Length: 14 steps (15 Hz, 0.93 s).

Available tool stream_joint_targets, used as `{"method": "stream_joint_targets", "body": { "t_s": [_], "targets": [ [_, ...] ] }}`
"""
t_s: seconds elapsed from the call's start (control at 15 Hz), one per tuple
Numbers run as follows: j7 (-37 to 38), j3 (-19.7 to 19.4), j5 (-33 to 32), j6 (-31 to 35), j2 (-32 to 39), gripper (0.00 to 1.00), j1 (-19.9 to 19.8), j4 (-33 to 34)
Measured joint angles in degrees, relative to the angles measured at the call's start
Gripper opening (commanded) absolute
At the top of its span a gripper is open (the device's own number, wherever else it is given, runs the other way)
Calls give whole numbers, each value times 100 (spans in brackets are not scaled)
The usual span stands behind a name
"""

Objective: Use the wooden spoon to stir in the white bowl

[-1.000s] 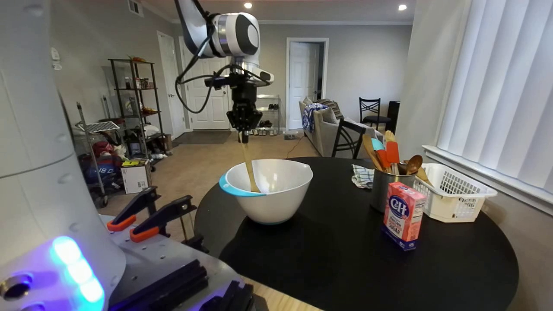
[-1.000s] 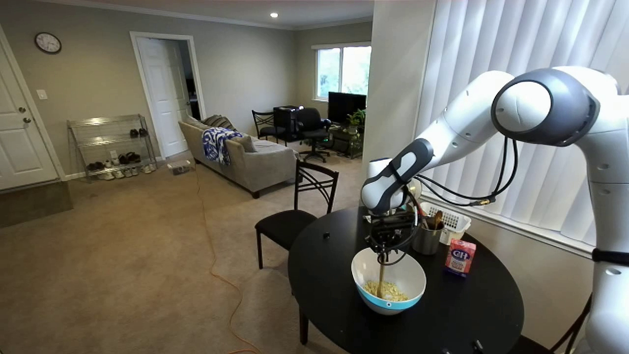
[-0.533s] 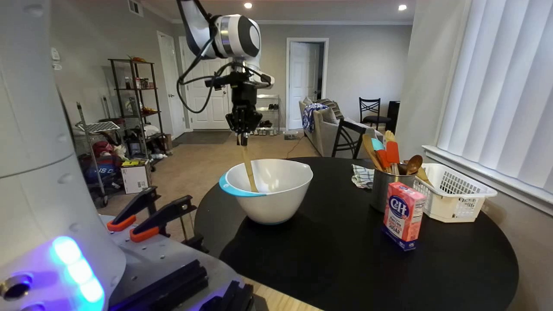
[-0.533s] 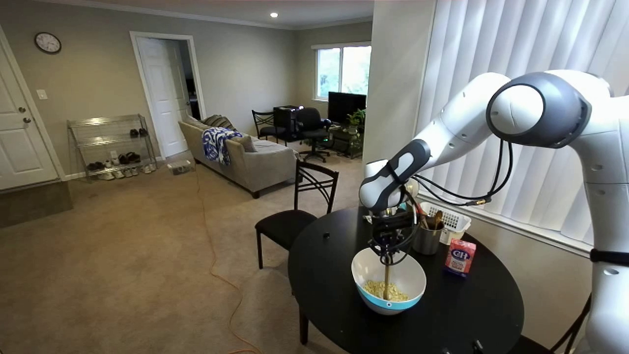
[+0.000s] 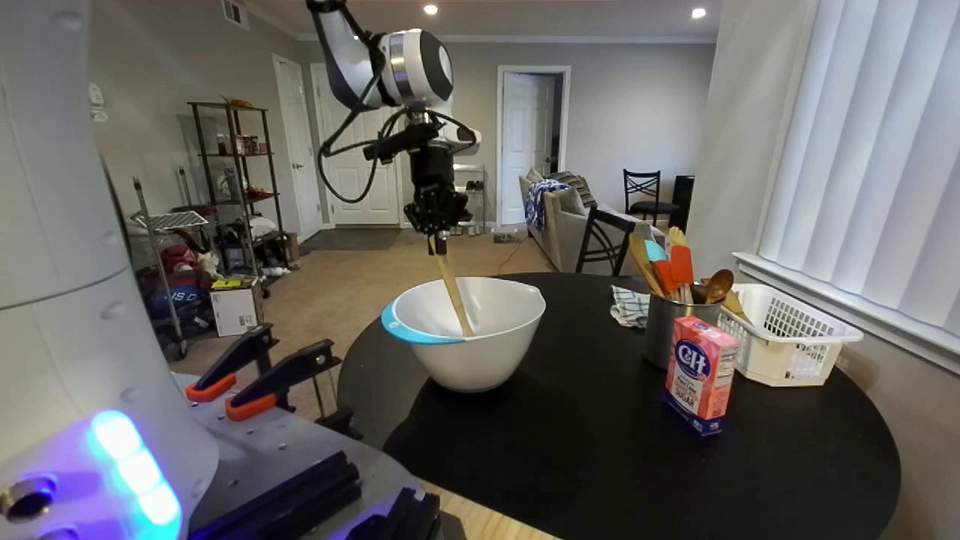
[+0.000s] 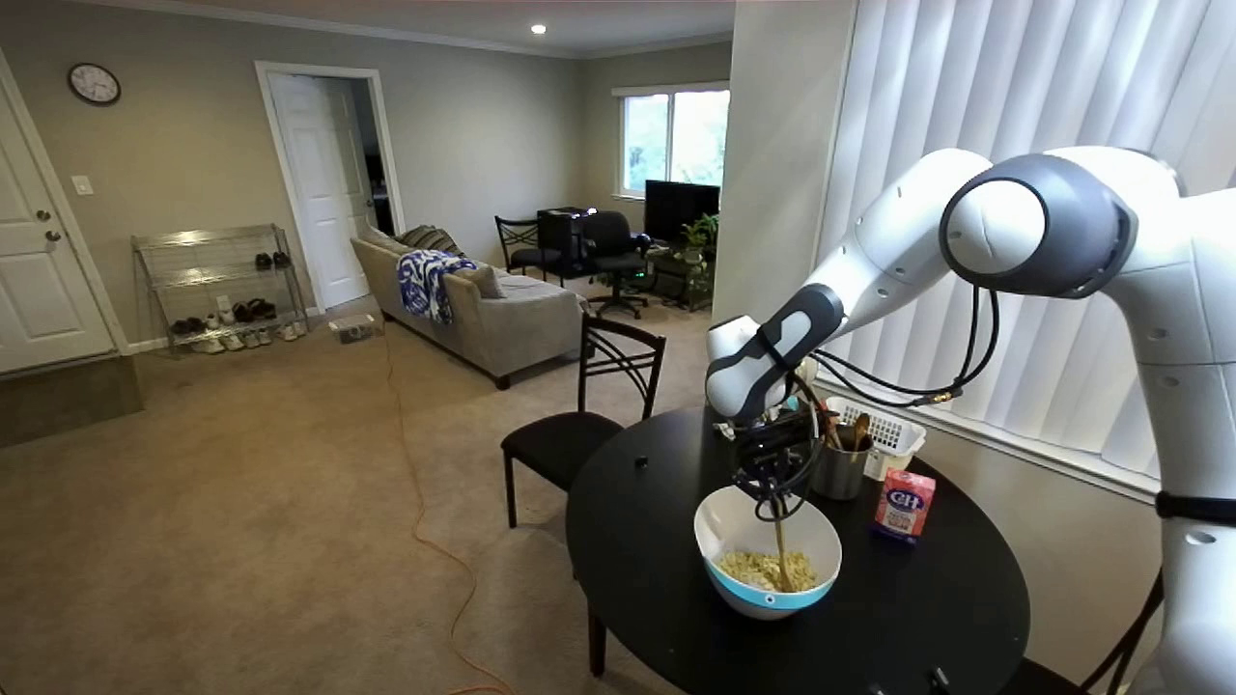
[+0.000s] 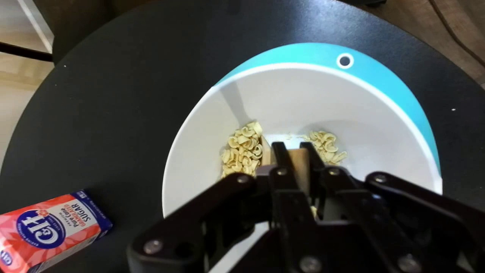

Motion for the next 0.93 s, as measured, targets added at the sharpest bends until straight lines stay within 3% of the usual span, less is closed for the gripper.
{"method": "stream_joint_targets", "body": {
  "t_s": [0.6,0.93],
  "targets": [
    [745,-115,-702,173,73,4,277,5],
    [1071,-121,-795,731,108,4,285,-6]
  ]
}}
